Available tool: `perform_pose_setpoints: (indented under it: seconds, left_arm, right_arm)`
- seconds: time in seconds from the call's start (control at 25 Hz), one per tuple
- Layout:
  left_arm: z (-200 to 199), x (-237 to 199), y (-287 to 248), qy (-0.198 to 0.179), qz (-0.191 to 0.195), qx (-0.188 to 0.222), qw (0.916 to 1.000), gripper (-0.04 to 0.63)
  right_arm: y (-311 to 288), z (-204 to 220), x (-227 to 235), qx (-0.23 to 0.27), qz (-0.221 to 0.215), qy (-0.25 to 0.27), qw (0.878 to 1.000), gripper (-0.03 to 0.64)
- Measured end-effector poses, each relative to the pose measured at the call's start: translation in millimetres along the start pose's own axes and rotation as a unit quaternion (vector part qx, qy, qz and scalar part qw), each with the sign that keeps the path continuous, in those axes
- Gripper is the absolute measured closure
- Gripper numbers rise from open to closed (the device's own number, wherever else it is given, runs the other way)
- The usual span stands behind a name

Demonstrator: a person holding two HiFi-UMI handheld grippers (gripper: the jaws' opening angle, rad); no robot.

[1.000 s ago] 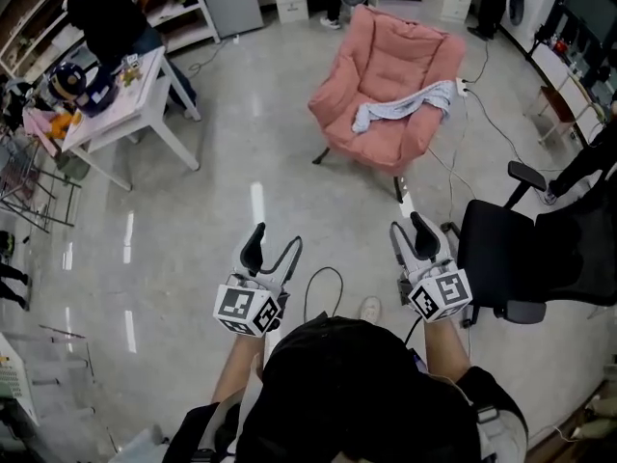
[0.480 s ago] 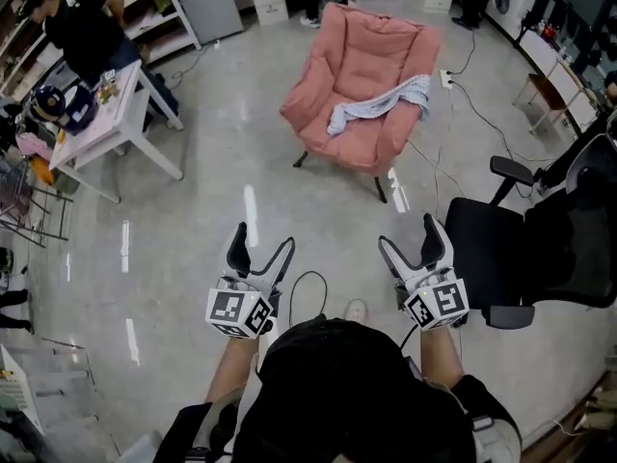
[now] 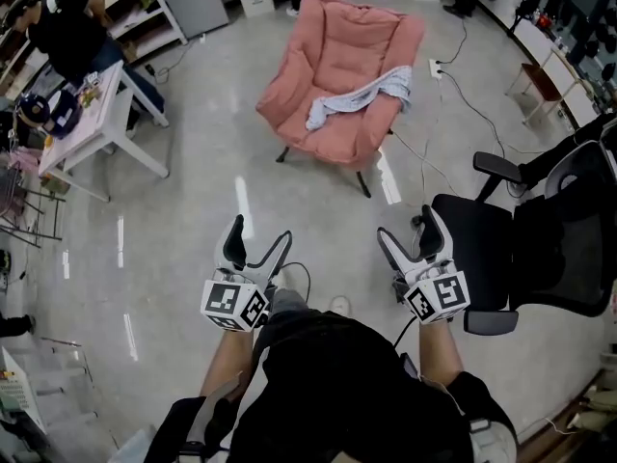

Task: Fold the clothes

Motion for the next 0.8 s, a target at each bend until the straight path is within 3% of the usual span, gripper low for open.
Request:
perform_pose_setpoints:
  seconds: [0.16, 0.36, 0.52, 0.8]
  left_arm:
    - [1.0, -9.7, -17.3, 0.004, -0.002, -0.001, 1.0000, 0.167]
    - [-5.0, -31.5, -48.8, -0.020, 0.010, -0.009, 0.9997, 0.167]
    - [-7.0, -59.3, -85.0, -0.009, 0.019, 0.005, 0.9998, 0.167]
    - [-24.4, -120.3, -148.9, -0.011, 0.030, 0.024, 0.9992, 0.167]
  right_arm:
    - [-11.0, 3.5, 14.9, -0.006, 0.005, 0.000, 1.000, 0.186]
    - [-36.1, -4.4, 25.2, 0.005, 0.026, 0.005, 1.000, 0.186]
    - [-60.8, -15.2, 39.5, 0.014, 0.047, 0.015, 0.999, 0.187]
    - [-142.8, -28.3, 53.3, 0.024, 0.059, 0.051, 0.997, 0.204]
Point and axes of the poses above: the fingertips, and each gripper's own axes: y backward along the fingers, x to its right, z out of its underside, the point moved 6 cm from there along y, backward along the fingers, and after that the axes turned 12 degrees about z, right-handed, at the moved point
